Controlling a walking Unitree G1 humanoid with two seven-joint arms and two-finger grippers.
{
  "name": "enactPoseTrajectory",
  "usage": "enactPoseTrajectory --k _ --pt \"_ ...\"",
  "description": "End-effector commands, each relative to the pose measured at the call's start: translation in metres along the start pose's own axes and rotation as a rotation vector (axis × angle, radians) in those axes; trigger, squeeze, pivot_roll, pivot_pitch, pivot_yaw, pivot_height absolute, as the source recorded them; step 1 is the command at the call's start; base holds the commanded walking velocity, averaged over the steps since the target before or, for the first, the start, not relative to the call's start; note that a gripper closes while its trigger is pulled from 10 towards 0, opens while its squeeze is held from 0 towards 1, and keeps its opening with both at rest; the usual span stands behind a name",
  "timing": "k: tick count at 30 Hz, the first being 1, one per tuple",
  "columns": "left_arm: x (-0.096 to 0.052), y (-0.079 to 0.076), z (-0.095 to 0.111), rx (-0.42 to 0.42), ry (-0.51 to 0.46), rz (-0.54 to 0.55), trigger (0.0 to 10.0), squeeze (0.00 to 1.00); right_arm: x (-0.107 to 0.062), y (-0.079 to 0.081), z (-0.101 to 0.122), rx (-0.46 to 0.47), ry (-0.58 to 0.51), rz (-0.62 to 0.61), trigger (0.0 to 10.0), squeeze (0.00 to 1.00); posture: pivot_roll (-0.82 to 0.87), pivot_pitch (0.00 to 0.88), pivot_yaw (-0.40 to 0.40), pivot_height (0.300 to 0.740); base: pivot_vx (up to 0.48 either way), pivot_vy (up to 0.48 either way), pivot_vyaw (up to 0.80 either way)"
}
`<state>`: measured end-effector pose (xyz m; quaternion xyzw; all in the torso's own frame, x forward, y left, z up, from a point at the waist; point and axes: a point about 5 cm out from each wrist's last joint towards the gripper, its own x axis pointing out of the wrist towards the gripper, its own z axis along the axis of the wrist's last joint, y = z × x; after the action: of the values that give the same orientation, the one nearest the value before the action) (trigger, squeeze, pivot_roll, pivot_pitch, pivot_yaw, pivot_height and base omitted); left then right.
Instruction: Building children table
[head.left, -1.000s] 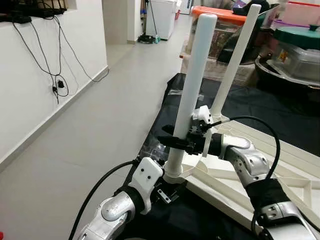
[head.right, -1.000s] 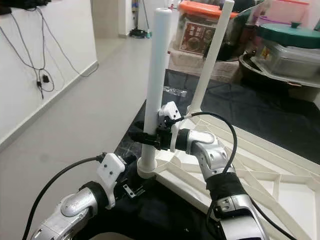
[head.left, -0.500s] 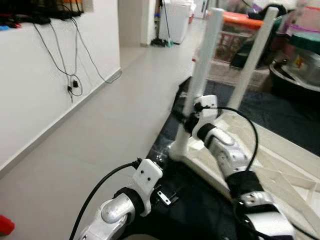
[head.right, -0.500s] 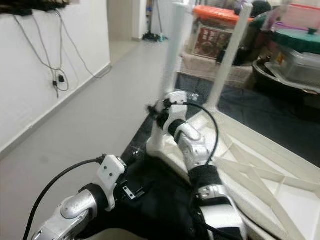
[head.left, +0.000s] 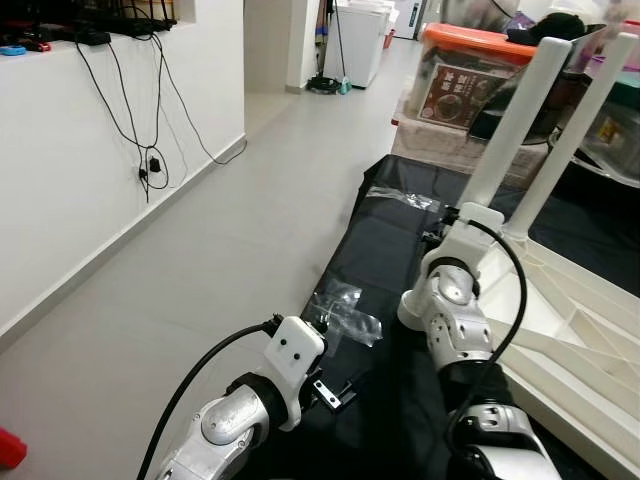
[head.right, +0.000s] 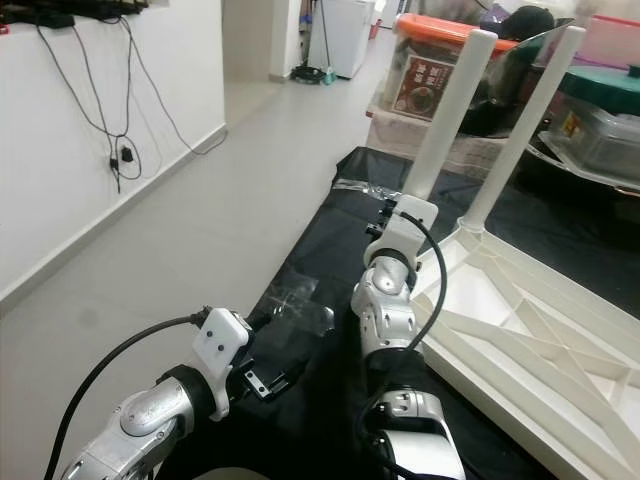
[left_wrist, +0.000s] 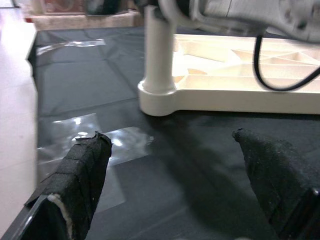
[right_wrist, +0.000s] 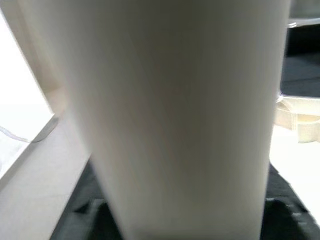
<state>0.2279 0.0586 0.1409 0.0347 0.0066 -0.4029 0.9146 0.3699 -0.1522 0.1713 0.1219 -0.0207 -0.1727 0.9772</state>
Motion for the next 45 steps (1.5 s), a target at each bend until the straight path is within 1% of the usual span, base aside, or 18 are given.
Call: enactPoseTrajectory --k 1,3,4,5,6,7,12,13,14,15,17,19,22,23,25,28,35,45 --pt "0.001 -0.002 0.001 0.018 -0.005 -0.009 10.0 0.0 -0.003 0.0 -0.004 -0.001 -0.015 0.019 10.0 1.0 0.21 0.0 -0.112 0.74 0.0 0.0 0.0" --pt "0.001 -0.002 0.001 0.018 -0.005 -0.01 10.0 0.0 -0.006 0.0 -0.004 -0.007 -0.022 0.014 10.0 1.0 0.21 0.0 -0.112 0.74 0.0 0.0 0.0" --pt "0.001 -0.002 0.001 0.019 -0.005 -0.01 10.0 0.0 -0.01 -0.003 -0.006 -0.023 -0.034 0.021 10.0 0.89 0.21 0.0 -0.112 0.74 0.0 0.0 0.0" --pt "0.001 -0.002 0.001 0.019 -0.004 -0.01 10.0 0.0 -0.014 -0.005 -0.007 -0.029 -0.047 0.037 10.0 0.17 0.21 0.0 -0.112 0.74 0.0 0.0 0.0" --pt "0.001 -0.002 0.001 0.019 -0.004 -0.01 10.0 0.0 -0.014 -0.005 -0.007 -0.029 -0.047 0.037 10.0 0.17 0.21 0.0 -0.112 0.74 0.0 0.0 0.0" --pt "0.001 -0.002 0.001 0.019 -0.004 -0.01 10.0 0.0 -0.017 -0.008 -0.008 -0.042 -0.057 0.055 10.0 0.0 0.2 0.0 -0.113 0.74 0.0 0.0 0.0" --pt "0.0 -0.002 0.001 0.018 -0.004 -0.01 10.0 0.0 -0.028 -0.017 -0.015 -0.076 -0.053 0.114 10.0 0.0 0.2 0.0 -0.109 0.74 0.0 0.0 0.0" --pt "0.0 -0.002 0.001 0.017 -0.003 -0.009 10.0 0.0 -0.036 -0.026 -0.02 -0.102 -0.051 0.135 10.0 0.0 0.19 0.0 -0.105 0.74 0.0 0.0 0.0" --pt "0.0 -0.002 0.001 0.017 -0.003 -0.009 10.0 0.0 -0.036 -0.026 -0.02 -0.102 -0.051 0.135 10.0 0.0 0.19 0.0 -0.105 0.74 0.0 0.0 0.0" --pt "0.0 -0.002 0.001 0.016 -0.002 -0.009 10.0 0.0 -0.043 -0.034 -0.025 -0.117 -0.046 0.155 10.0 0.0 0.19 0.0 -0.105 0.74 0.0 0.0 0.0" --pt "0.0 -0.002 0.001 0.016 -0.002 -0.009 10.0 0.0 -0.043 -0.034 -0.025 -0.117 -0.046 0.155 10.0 0.0 0.19 0.0 -0.105 0.74 0.0 0.0 0.0" --pt "0.0 -0.002 0.001 0.011 0.003 -0.008 10.0 0.0 -0.061 -0.049 -0.033 -0.135 -0.037 0.184 10.0 0.0 0.18 0.0 -0.097 0.74 0.0 0.0 0.0" --pt "0.0 -0.001 0.0 0.01 0.005 -0.003 10.0 0.0 -0.068 -0.053 -0.036 -0.145 -0.036 0.183 10.0 0.0 0.18 0.0 -0.096 0.74 0.0 0.0 0.0" --pt "0.0 0.0 0.0 0.005 0.009 0.006 10.0 0.0 -0.078 -0.057 -0.038 -0.151 -0.039 0.175 10.0 0.0 0.17 0.0 -0.09 0.74 0.0 0.0 0.0" --pt "0.0 0.0 0.0 0.005 0.009 0.006 10.0 0.0 -0.078 -0.057 -0.038 -0.151 -0.039 0.175 10.0 0.0 0.17 0.0 -0.09 0.74 0.0 0.0 0.0" --pt "0.0 0.001 -0.001 0.002 0.014 0.014 10.0 0.0 -0.084 -0.056 -0.037 -0.14 -0.042 0.172 10.0 0.0 0.17 0.0 -0.09 0.74 0.0 0.0 0.0" --pt "0.001 0.004 -0.007 0.004 0.063 0.047 10.0 0.0 -0.107 -0.045 -0.04 -0.117 -0.019 0.209 10.0 0.0 0.16 0.0 -0.078 0.74 0.0 0.0 -0.73" --pt "0.0 0.007 -0.01 0.008 0.082 0.073 10.0 0.0 -0.112 -0.038 -0.042 -0.123 -0.007 0.251 10.0 0.0 0.16 0.0 -0.072 0.74 0.0 0.0 -0.77"
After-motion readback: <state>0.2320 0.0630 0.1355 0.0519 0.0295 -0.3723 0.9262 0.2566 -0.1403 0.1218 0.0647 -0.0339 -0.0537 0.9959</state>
